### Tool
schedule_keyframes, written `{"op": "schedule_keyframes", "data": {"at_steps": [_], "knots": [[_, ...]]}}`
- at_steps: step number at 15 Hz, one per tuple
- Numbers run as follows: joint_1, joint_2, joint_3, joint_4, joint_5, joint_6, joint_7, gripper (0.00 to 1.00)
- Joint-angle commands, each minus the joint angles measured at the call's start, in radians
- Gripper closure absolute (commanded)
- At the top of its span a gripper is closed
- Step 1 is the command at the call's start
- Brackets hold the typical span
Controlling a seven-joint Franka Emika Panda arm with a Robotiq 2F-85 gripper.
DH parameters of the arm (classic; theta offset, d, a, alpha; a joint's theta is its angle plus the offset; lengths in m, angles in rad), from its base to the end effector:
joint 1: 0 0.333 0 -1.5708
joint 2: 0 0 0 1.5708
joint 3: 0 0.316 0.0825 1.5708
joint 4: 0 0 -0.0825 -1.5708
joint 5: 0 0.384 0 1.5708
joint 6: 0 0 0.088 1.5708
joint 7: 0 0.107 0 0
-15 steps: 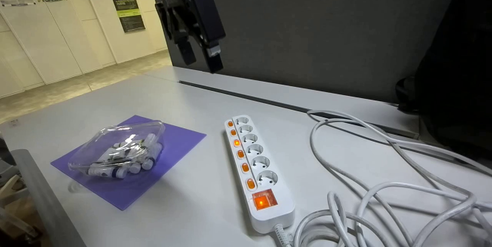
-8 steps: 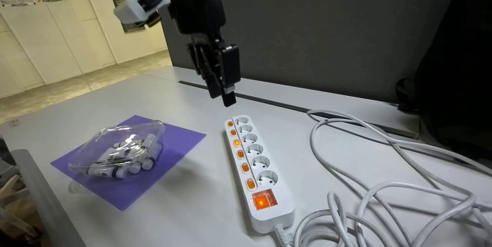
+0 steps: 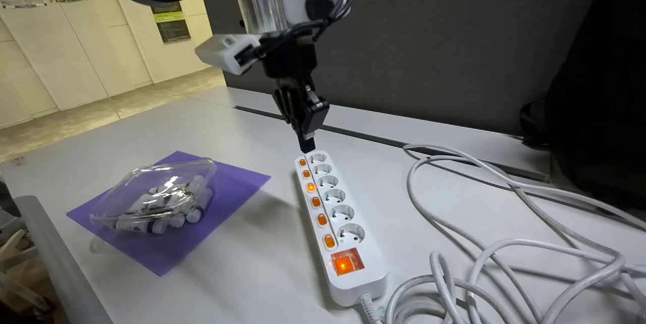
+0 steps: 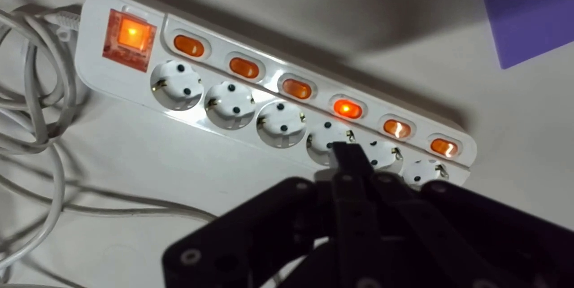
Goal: Turn off the third switch from the left
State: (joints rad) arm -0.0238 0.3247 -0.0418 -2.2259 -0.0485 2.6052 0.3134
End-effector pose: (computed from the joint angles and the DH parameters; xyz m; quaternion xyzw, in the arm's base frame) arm 0.5540 -0.0355 0.2314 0.9854 -0.1668 0.0295 0.0161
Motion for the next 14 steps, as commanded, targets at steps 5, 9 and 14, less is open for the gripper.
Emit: {"op": "schedule_keyframes", "data": {"at_steps": [5, 9, 14], "knots": [[0.036, 0.084, -0.017, 0.037, 0.051, 0.000, -0.015, 0.99], [0.042, 0.091, -0.023, 0.038, 0.044, 0.005, -0.012, 1.00], [0.048, 0.121, -0.027, 0.049, 0.048, 0.011, -0.010, 1.00]]}}
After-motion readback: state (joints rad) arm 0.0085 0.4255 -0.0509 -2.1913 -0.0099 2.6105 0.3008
